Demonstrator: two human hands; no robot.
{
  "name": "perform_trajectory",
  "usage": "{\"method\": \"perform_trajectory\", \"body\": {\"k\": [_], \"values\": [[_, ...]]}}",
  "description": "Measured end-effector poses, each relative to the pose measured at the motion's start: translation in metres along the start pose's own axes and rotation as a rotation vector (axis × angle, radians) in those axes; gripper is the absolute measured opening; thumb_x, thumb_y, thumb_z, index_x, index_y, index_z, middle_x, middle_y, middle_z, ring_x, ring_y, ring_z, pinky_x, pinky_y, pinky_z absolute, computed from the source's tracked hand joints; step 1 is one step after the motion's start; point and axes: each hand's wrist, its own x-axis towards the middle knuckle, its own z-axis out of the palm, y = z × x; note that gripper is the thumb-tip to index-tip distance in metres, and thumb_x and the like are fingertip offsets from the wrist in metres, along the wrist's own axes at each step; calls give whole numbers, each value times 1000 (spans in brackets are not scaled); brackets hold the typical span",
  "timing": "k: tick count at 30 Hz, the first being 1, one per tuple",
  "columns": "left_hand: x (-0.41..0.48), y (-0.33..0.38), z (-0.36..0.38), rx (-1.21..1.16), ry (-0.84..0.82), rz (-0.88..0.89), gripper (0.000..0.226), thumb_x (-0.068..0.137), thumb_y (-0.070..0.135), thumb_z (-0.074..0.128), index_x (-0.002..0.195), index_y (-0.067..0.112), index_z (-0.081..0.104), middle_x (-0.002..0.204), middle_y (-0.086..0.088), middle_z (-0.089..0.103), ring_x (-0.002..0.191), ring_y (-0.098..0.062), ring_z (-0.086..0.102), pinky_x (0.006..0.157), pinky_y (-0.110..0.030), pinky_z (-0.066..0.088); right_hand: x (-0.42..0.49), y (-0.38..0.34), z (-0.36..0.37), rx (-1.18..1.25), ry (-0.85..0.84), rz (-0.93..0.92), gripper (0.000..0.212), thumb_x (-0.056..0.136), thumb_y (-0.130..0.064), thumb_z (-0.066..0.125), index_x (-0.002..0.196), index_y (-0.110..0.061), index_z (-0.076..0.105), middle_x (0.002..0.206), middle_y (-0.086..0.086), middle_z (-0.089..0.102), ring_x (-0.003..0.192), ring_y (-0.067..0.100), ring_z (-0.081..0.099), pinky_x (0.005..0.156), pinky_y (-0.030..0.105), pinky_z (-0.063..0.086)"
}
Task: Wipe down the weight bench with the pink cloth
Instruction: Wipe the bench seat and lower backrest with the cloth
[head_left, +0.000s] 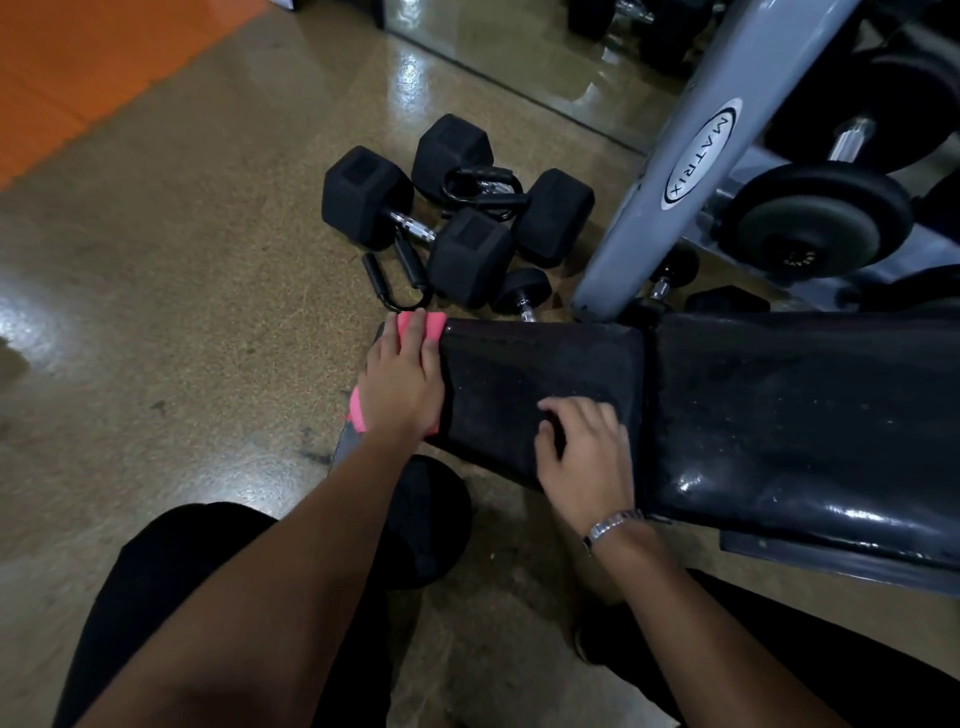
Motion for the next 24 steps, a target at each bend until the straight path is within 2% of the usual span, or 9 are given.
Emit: {"method": "perform_trajectory", "body": {"k": [3,6,10,12,14,20,24], "values": [[-27,-9,9,112,90,99,54,106,44,20,158,32,29,167,-3,27,152,-31,26,123,-47,22,-5,13,-1,-91,3,1,27,90,-24,58,116,-23,66,118,-5,59,111,18,51,90,38,43],[-19,-22,8,135,35,221,55,107,46,15,158,32,28,166,-4,27,152,-31,26,123,-48,23,-20,22,-3,-158,-16,-8,32,88,-23,60,119,-22,65,123,-2,57,115,20,51,92,39,43],[4,-13,4,128,-3,135,57,105,46,13,159,30,26,166,-7,26,153,-30,24,123,-48,22,-22,20,-3,-177,-51,-46,37,89,-25,60,126,-23,62,129,0,55,119,20,50,95,39,45],[-9,-17,9,193,20,175,60,106,45,4,161,28,19,168,-6,23,155,-30,18,125,-47,17,-19,21,-4,-164,-71,-50,38,89,-26,59,127,-23,61,131,-1,55,121,20,49,97,41,45],[-31,-26,12,240,11,221,58,107,43,5,162,27,14,169,-4,19,156,-30,13,126,-46,14,-20,23,-5,-144,-90,-39,40,89,-26,58,129,-24,60,134,-2,54,123,19,47,100,42,44],[-8,-8,6,161,28,114,57,106,41,14,160,23,24,166,-9,25,153,-33,22,125,-48,18,-23,26,-10,-143,-170,-70,51,87,-23,57,138,-26,53,143,-3,48,131,19,40,107,45,39],[-30,-4,11,199,47,128,59,105,42,14,161,23,21,168,-8,20,155,-33,15,127,-48,12,-20,31,-16,-186,-236,-52,53,90,-28,55,142,-34,48,152,-2,37,140,25,30,112,47,33]]}}
